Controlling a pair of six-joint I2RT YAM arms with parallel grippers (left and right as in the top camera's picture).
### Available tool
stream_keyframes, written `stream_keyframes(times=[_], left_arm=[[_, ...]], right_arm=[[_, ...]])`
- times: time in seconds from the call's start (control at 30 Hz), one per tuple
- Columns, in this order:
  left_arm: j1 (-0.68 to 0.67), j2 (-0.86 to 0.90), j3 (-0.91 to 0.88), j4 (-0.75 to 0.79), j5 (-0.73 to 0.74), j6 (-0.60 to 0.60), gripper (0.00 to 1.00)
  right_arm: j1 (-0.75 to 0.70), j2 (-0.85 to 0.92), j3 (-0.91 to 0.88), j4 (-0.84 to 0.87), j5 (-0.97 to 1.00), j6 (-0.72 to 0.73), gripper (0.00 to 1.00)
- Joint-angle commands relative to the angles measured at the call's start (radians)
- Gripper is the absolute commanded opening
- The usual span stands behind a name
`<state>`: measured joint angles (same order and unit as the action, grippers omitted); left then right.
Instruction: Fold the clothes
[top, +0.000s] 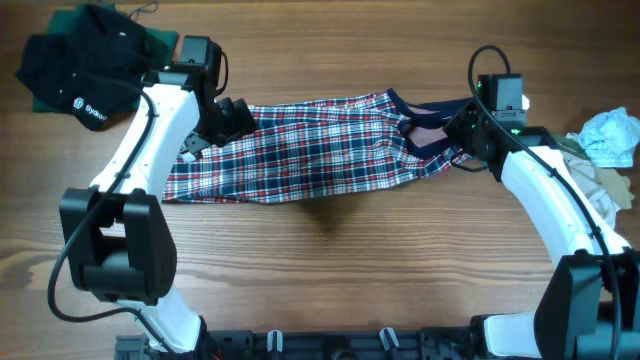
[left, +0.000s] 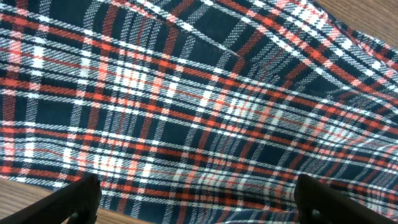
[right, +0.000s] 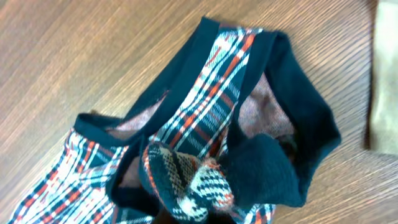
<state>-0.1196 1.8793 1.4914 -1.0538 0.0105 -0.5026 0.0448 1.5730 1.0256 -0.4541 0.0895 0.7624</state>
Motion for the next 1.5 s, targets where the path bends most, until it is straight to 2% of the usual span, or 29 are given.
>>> stream_keyframes(times=[0.0,0.2,0.33,0.5,0.63,0.73,0.83,0.9,0.97,1.03,1.07,1.1,1.13,1.17,1.2,1.33,1.4,1.47], left_arm=[[-0.003,0.0,-0.003,-0.001,0.011,0.005,1.0],[-0.003,0.0,-0.003,-0.002,0.011,0.005,1.0],[-0.003,0.0,-0.003,0.0,0.011,0.005,1.0],[-0.003,0.0,-0.003,0.003,0.011,0.005,1.0],[-0.003,0.0,-0.003,0.003,0.011,0.005,1.0],[-0.003,0.0,-0.003,0.003,0.011,0.005,1.0],[-0.003,0.0,-0.003,0.003,0.011,0.005,1.0],[-0.003,0.0,-0.003,0.003,0.011,0.005,1.0],[-0.003,0.0,-0.003,0.003,0.011,0.005,1.0],[-0.003,0.0,-0.003,0.003,0.011,0.005,1.0],[-0.003,0.0,-0.003,0.003,0.007,0.005,1.0],[-0.003,0.0,-0.003,0.003,0.003,0.005,1.0],[-0.003,0.0,-0.003,0.003,0.0,0.005,1.0],[-0.003,0.0,-0.003,0.003,-0.001,0.01,1.0],[-0.003,0.0,-0.003,0.003,0.0,0.024,1.0],[-0.003,0.0,-0.003,0.004,0.001,0.026,0.98],[-0.008,0.001,-0.003,0.003,0.066,0.024,0.72],[-0.024,0.001,-0.003,-0.004,0.127,0.024,0.54]], right_arm=[[0.0,0.016,0.013,0.035,0.072,0.0,0.04],[0.0,0.126,0.013,0.117,0.137,-0.003,0.04],[0.0,0.138,0.013,0.084,0.27,-0.016,0.05],[0.0,0.138,0.013,0.06,0.356,-0.062,0.08],[-0.001,0.138,0.013,0.052,0.369,-0.108,0.14],[-0.01,0.138,0.013,0.035,0.383,-0.109,0.38],[-0.032,0.138,0.013,0.015,0.39,-0.11,0.55],[-0.043,0.138,0.013,0.012,0.389,-0.133,0.64],[-0.045,0.138,0.014,0.008,0.383,-0.148,0.67],[-0.044,0.131,0.024,0.007,0.316,-0.191,0.65],[-0.044,0.112,0.038,0.004,0.22,-0.214,0.55],[-0.044,0.09,0.049,0.006,0.135,-0.223,0.34],[-0.044,0.072,0.056,0.012,0.064,-0.25,0.2],[-0.044,0.051,0.061,0.024,-0.031,-0.299,0.1],[-0.044,0.023,0.064,0.043,-0.161,-0.365,0.04],[-0.035,-0.006,0.063,0.026,-0.492,-0.545,0.04],[-0.007,0.035,0.061,-0.04,-0.499,-0.59,0.04],[0.016,0.078,0.061,-0.063,-0.498,-0.63,0.04]])
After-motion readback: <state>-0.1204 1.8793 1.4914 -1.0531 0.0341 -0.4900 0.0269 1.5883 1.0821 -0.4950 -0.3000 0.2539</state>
